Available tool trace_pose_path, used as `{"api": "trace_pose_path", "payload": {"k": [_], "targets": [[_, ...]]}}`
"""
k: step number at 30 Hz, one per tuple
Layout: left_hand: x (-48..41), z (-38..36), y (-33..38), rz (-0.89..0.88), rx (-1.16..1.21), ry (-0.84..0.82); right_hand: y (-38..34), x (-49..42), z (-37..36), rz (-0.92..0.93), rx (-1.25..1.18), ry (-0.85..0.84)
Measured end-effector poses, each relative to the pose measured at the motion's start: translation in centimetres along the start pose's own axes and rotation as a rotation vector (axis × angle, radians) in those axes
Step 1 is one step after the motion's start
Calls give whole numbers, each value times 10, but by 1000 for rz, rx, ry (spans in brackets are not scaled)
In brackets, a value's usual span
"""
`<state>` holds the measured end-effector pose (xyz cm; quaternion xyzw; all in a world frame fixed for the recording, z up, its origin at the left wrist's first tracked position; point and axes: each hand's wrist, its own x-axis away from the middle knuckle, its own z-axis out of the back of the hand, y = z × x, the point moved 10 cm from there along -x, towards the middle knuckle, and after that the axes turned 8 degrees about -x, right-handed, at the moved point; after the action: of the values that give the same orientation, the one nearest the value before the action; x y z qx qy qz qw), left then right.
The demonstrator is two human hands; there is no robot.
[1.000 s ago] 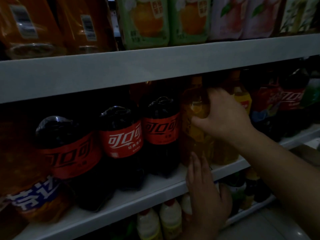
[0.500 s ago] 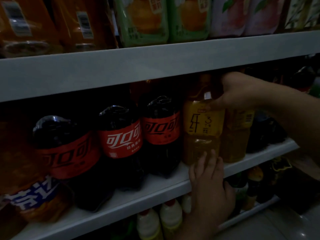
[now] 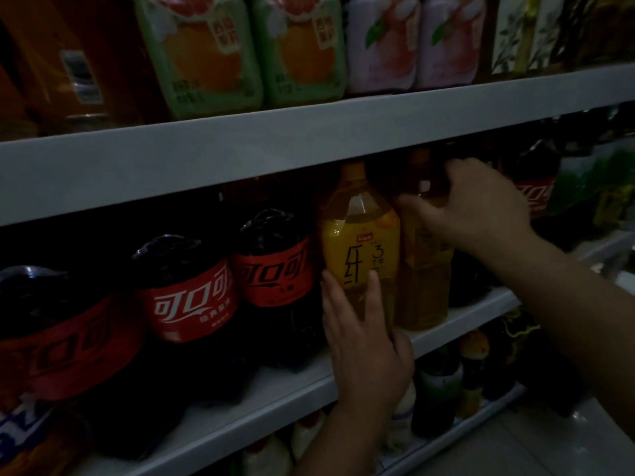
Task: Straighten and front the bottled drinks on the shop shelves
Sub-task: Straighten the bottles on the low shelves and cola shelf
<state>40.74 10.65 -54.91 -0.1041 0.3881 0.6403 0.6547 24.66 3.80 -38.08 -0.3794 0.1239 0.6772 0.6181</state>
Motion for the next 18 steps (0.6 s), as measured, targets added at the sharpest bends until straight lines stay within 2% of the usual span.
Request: {"api": "trace_pose_path", "payload": {"k": [5, 9, 12, 14, 18], "targets": [[1, -11, -6, 50, -21, -25, -3, -19, -20, 58, -96, -166], [7, -18, -7, 64, 42, -32, 2, -35, -23, -56, -675, -356], [12, -23, -7, 82, 53, -35, 0, -39, -36, -99, -846, -465], [13, -26, -11, 86, 45, -42, -1, -41, -42, -140, -922, -470], [20, -36, -18, 171, 29, -123, -2, -44, -38, -153, -978, -364]]}}
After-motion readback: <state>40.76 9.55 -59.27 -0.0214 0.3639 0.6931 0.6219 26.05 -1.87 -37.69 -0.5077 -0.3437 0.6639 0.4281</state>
